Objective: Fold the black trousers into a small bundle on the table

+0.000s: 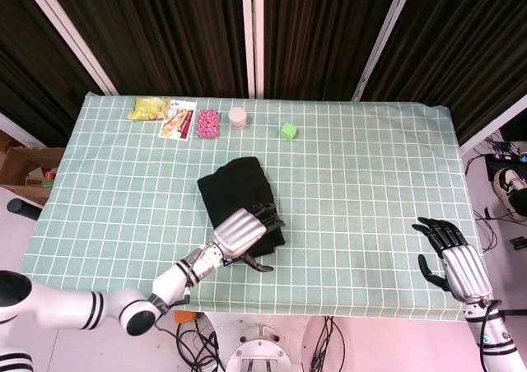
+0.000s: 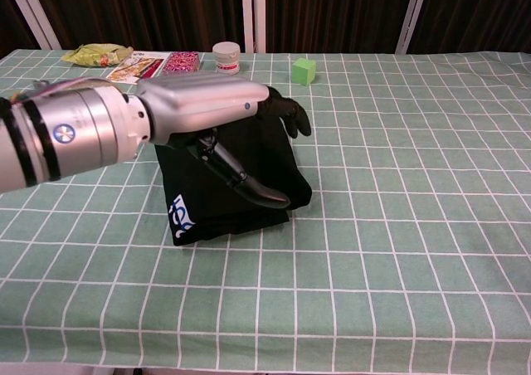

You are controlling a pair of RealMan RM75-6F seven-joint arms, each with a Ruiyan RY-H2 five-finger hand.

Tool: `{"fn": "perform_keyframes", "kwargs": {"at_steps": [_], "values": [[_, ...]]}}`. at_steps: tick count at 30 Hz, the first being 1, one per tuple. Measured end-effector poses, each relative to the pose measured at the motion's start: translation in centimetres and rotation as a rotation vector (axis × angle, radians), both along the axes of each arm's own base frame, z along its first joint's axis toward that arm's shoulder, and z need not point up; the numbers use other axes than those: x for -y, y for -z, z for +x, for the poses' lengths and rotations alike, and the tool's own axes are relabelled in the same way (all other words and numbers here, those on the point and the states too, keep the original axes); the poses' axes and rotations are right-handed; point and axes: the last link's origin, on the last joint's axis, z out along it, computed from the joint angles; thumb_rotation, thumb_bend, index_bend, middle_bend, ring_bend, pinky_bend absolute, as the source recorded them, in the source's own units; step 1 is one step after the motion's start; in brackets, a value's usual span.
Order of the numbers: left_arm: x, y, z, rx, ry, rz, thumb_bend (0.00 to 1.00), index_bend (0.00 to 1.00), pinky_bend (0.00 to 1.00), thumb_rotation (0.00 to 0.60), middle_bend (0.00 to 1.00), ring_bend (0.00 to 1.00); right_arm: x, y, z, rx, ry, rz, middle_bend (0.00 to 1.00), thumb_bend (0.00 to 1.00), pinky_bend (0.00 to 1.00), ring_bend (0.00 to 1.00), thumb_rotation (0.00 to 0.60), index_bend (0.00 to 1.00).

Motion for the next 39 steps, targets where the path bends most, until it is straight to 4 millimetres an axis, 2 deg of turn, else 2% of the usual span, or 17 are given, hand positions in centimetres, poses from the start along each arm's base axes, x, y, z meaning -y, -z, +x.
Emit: {"fn": "perform_keyframes", "kwargs": {"at_steps": [4,11,15,18,22,24,26,28,29,32,33,36,39], "values": [[-0.9,2.4,-0.8,-0.098,-0.015,0.021,0.06,0.21,0.18,0.281,0.22,0.08,-0.1,0.0,-0.1,-0.001,0.005,-0.001,0.17,0.48,0.18,0.13,0.600,0.23],[-0.1,5.3,-1.3,-0.188,0.003,-0.021,0.06,0.21,0.18,0.283,0.22,0.08,-0.1,0.1,0.0,-0.004,0.003,0.002,0.17,0.48,0.18,0.13,0.600,0.23],[0.2,5.5,-1.3,-0.199,0.019,-0.019,0.06,0.21,0.18,0.281,0.22,0.08,-0.1,-0.1,0.2,-0.004,-0.003,-0.005,0.17,0.48,0.18,0.13,0.600,0.23],[0.3,4.5,-1.1,-0.152,0.006,0.003,0.06,0.21,0.18,0.282,0.22,0.08,-0.2,-0.3,0.2,-0.004,0.000,-0.012,0.17,0.48,0.18,0.13,0.600,0.23],[0.1,1.2,-1.6,-0.045,-0.051,0.050,0.06,0.21,0.18,0.291,0.22,0.08,-0.2,-0.7,0.0,0.000,0.012,-0.016,0.17,0.48,0.18,0.13,0.600,0.23],[-0.5,-1.5,-2.9,0.014,-0.100,0.110,0.06,0.21,0.18,0.315,0.22,0.08,-0.1,-1.1,-0.3,-0.001,0.028,-0.018,0.17,0.48,0.18,0.13,0.600,0.23],[-1.1,-4.6,-5.0,0.057,-0.155,0.194,0.06,0.21,0.17,0.358,0.21,0.08,0.1,-1.5,-0.6,-0.002,0.053,-0.022,0.15,0.48,0.18,0.12,0.600,0.23],[-1.4,-7.4,-7.4,0.079,-0.209,0.278,0.06,0.21,0.17,0.404,0.21,0.08,0.3,-2.2,-0.9,-0.008,0.082,-0.028,0.13,0.47,0.18,0.11,0.600,0.21],[-1.4,-9.3,-9.2,0.087,-0.248,0.335,0.06,0.21,0.17,0.433,0.20,0.08,0.5,-2.4,-1.0,-0.010,0.095,-0.030,0.12,0.46,0.17,0.10,0.600,0.19],[-0.7,-13.0,-13.8,0.085,-0.344,0.460,0.06,0.20,0.16,0.462,0.17,0.08,1.0,-3.1,-1.4,-0.016,0.143,-0.031,0.06,0.36,0.10,0.03,0.600,0.09],[-0.3,-13.9,-15.1,0.075,-0.370,0.495,0.06,0.19,0.16,0.474,0.16,0.07,1.1,-3.3,-1.6,-0.019,0.158,-0.033,0.04,0.32,0.07,0.01,0.600,0.06],[1.2,-16.1,-19.6,0.014,-0.441,0.596,0.07,0.18,0.15,0.584,0.13,0.06,1.5,-3.8,-1.6,-0.040,0.185,-0.045,0.01,0.25,0.02,0.00,0.600,0.02],[3.4,-17.6,-23.2,-0.037,-0.499,0.661,0.07,0.18,0.15,0.600,0.13,0.06,1.7,-4.1,-1.2,-0.058,0.164,-0.069,0.01,0.25,0.01,0.00,0.600,0.02]]}}
